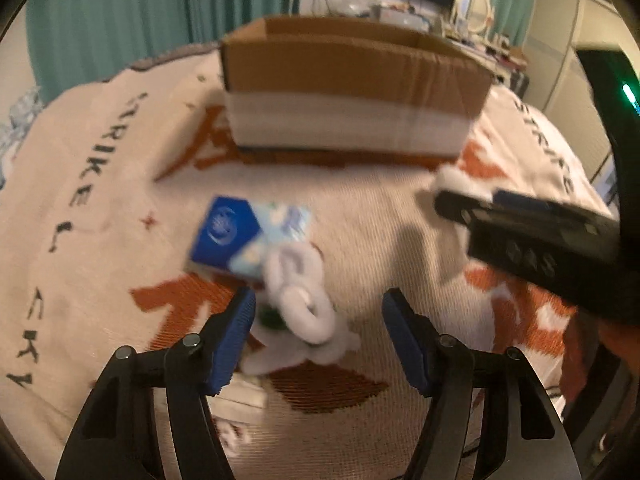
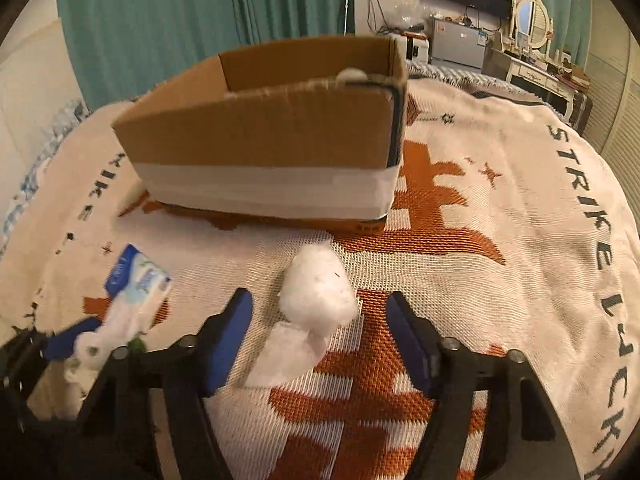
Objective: Organize soft objects
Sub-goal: 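Grasp the white looped item with the left tool while the right tool grasps a cotton pad, then drop the looped item into the box with the left tool while the right tool drops the cotton pad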
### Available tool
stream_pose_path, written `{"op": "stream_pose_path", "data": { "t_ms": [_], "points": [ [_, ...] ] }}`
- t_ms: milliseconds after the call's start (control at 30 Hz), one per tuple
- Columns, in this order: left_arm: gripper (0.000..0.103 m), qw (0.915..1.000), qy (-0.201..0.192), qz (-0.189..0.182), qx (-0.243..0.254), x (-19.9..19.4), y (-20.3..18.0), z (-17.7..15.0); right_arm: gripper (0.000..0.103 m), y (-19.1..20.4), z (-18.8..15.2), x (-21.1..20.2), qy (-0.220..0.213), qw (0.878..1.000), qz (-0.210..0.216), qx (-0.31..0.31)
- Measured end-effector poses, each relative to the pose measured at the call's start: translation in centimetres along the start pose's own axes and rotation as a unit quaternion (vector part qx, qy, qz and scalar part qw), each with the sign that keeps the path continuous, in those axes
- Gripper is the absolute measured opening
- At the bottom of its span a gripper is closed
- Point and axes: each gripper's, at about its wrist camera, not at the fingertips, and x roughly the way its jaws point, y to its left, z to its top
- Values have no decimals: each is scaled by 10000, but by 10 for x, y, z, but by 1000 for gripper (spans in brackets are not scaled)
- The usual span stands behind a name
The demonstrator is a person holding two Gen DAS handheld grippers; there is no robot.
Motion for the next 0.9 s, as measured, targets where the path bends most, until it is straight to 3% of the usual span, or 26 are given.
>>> {"op": "stream_pose_path", "data": {
  "t_ms": [33, 100, 200, 567, 900],
  "points": [
    [54, 10000, 29, 36, 53, 2, -2, -1, 54, 0, 0, 5, 38, 10000, 35, 8],
    [49, 9999, 126, 101, 61, 9, 0, -3, 37, -2, 0, 11, 100, 9999, 43, 80],
    [35, 9999, 100, 79, -80, 8, 5, -1, 32, -3, 0, 8, 49, 9999, 59, 120],
    [33, 9999, -44, -129, -64, -21, 5, 3, 31, 6, -11, -37, -245, 9995, 193, 13],
    [33, 9976, -501, -484, 20, -86, 1, 14, 31, 7, -21, -113, -575, 9975, 403, 113]
  ]
}}
